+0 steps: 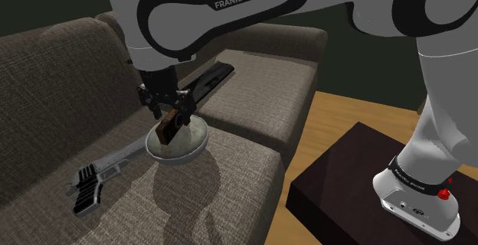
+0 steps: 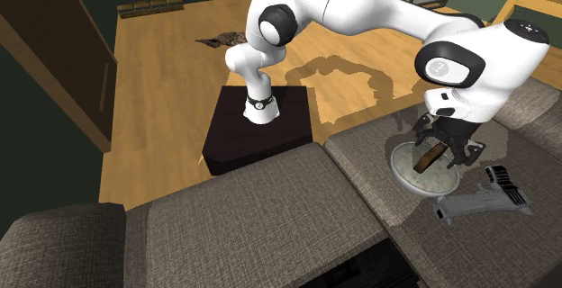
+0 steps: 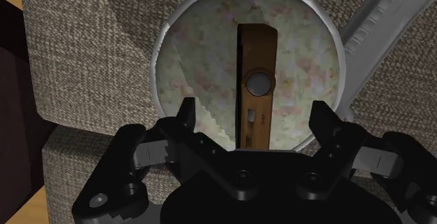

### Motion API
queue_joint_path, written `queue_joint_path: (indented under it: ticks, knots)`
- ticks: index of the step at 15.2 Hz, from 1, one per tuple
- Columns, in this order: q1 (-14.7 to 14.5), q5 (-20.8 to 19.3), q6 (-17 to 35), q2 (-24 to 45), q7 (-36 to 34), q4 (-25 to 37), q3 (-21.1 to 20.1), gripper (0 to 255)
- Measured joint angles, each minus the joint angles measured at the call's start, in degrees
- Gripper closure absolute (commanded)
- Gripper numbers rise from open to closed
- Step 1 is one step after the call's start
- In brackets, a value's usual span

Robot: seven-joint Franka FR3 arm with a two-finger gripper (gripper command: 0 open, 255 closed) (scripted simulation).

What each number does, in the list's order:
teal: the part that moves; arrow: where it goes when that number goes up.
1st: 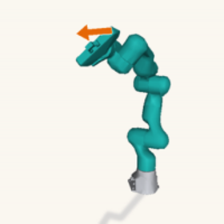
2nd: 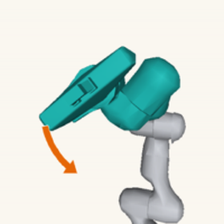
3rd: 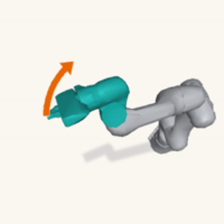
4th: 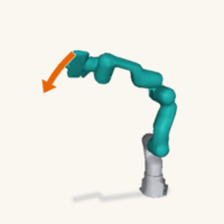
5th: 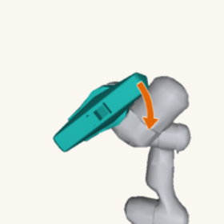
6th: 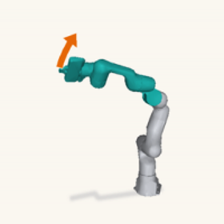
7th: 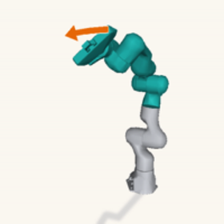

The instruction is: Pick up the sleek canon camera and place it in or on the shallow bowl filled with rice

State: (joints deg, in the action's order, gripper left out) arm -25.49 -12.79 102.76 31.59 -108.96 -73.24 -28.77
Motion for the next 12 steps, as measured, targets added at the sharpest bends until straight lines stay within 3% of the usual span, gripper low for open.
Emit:
queue_joint_path:
  ticks: [3, 6, 12]
  knots:
    - [0.24, 0.35, -1.68, -0.77, 0.38, 0.99, -0.14, 0]
    - [-0.96, 0.11, -6.49, 0.06, 0.45, 6.81, -0.15, 0]
    - [-1.21, 0.03, -7.54, 0.37, 0.49, 8.10, -0.11, 0]
